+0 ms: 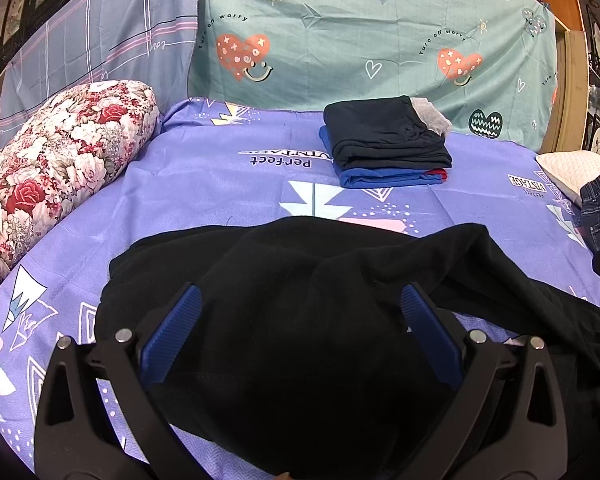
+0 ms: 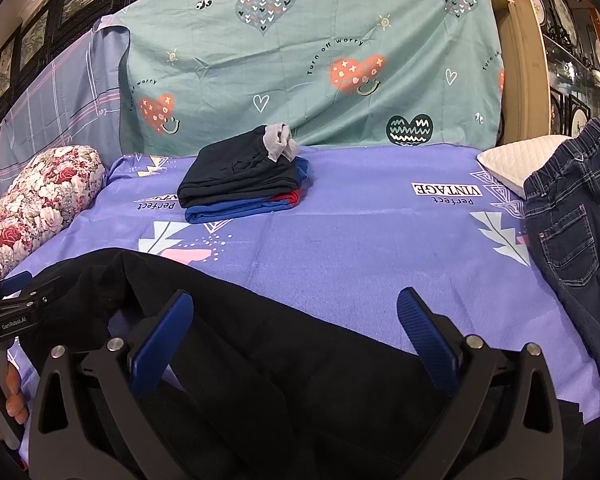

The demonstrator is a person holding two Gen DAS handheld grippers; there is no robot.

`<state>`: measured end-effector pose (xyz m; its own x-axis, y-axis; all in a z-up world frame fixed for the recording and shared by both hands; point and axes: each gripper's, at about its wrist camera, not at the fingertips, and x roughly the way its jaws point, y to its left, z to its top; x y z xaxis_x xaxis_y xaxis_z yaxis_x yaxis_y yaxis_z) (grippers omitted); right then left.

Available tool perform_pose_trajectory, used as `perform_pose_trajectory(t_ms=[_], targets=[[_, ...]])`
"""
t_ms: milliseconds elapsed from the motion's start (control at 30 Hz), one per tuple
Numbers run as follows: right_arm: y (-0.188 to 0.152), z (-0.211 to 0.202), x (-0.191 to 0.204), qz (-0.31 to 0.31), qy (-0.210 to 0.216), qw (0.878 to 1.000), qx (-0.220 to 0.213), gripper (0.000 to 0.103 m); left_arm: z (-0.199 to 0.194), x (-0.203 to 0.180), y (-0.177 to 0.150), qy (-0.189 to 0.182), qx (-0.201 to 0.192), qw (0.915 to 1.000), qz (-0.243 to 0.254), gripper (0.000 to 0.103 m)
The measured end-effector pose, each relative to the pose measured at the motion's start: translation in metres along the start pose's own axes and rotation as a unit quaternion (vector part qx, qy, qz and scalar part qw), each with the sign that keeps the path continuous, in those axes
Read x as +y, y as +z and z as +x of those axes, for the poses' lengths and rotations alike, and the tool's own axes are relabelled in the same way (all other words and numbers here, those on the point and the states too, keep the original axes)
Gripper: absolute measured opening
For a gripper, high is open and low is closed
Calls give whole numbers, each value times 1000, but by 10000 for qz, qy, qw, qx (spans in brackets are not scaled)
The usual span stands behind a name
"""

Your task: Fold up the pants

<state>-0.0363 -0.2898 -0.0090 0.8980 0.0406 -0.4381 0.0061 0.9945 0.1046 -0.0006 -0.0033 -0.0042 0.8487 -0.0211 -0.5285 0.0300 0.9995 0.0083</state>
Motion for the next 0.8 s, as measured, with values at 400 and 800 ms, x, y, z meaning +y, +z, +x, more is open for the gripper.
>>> perform_pose_trajectory(t_ms=[400,800], targets=[[1,3,-2,64,10,10000,63,102,1,1,1,-12,26,10000,-23,101],[1,3,-4,110,3,9999,73,102,1,2,2,-13,21,10000,-28,101]])
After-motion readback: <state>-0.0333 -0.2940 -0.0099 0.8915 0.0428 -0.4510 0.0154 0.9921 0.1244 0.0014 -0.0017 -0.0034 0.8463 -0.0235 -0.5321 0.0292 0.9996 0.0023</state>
